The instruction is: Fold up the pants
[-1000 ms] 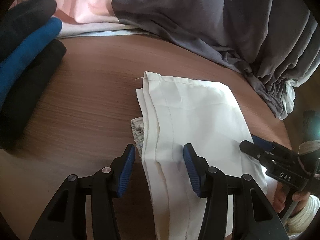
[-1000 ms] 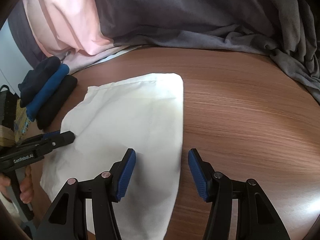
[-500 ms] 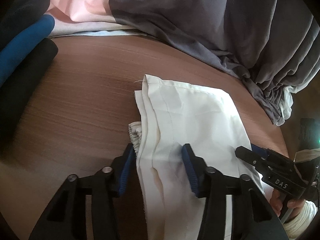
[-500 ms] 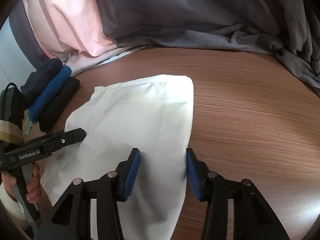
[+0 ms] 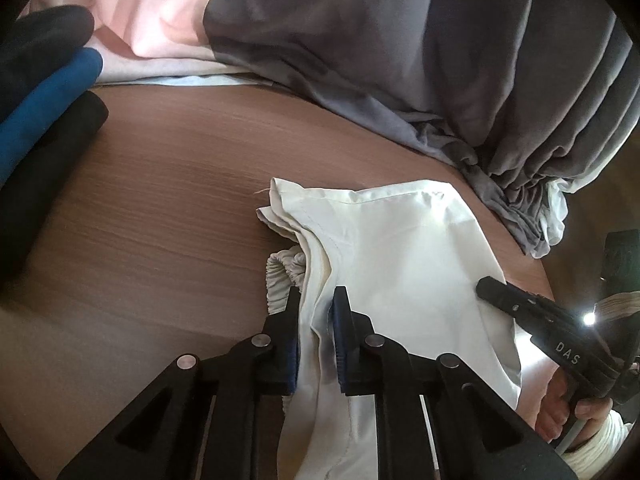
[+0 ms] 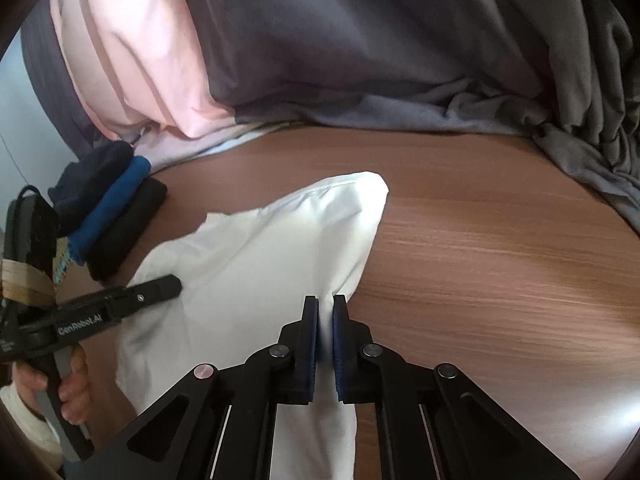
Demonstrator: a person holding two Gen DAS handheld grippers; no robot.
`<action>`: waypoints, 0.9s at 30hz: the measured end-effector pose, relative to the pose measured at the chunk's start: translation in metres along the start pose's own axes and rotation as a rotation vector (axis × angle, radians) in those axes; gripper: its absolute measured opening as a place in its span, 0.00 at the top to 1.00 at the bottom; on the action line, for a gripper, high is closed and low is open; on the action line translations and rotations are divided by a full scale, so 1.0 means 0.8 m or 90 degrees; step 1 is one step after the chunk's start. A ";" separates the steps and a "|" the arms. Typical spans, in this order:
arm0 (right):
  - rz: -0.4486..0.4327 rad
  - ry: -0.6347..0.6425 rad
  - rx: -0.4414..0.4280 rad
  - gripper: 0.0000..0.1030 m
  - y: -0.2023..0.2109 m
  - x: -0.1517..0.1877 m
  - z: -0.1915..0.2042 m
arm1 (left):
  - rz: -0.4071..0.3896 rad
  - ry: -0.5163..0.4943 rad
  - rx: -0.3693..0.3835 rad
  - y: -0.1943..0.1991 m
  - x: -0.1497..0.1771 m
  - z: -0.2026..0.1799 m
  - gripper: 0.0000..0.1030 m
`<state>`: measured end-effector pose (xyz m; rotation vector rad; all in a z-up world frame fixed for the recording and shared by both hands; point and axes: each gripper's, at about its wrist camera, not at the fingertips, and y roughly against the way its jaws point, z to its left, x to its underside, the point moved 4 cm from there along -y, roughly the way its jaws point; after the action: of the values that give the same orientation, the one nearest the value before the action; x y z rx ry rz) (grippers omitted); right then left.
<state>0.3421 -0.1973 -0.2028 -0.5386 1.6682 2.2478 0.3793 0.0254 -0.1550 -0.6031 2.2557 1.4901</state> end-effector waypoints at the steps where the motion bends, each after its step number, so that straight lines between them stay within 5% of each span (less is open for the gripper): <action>1: -0.004 0.002 0.001 0.92 0.005 -0.001 0.001 | -0.007 0.001 0.000 0.006 0.001 -0.004 0.86; 12: -0.082 0.027 -0.008 0.93 0.084 -0.004 0.030 | -0.093 -0.003 -0.010 0.093 0.006 -0.031 0.86; 27: -0.160 0.109 -0.108 0.93 0.157 -0.013 0.111 | -0.226 0.010 -0.108 0.239 0.027 -0.029 0.86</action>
<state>0.2847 -0.1481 -0.0685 -0.9488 1.3985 2.2184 0.2569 0.0674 -0.0112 -1.0082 1.9164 1.5031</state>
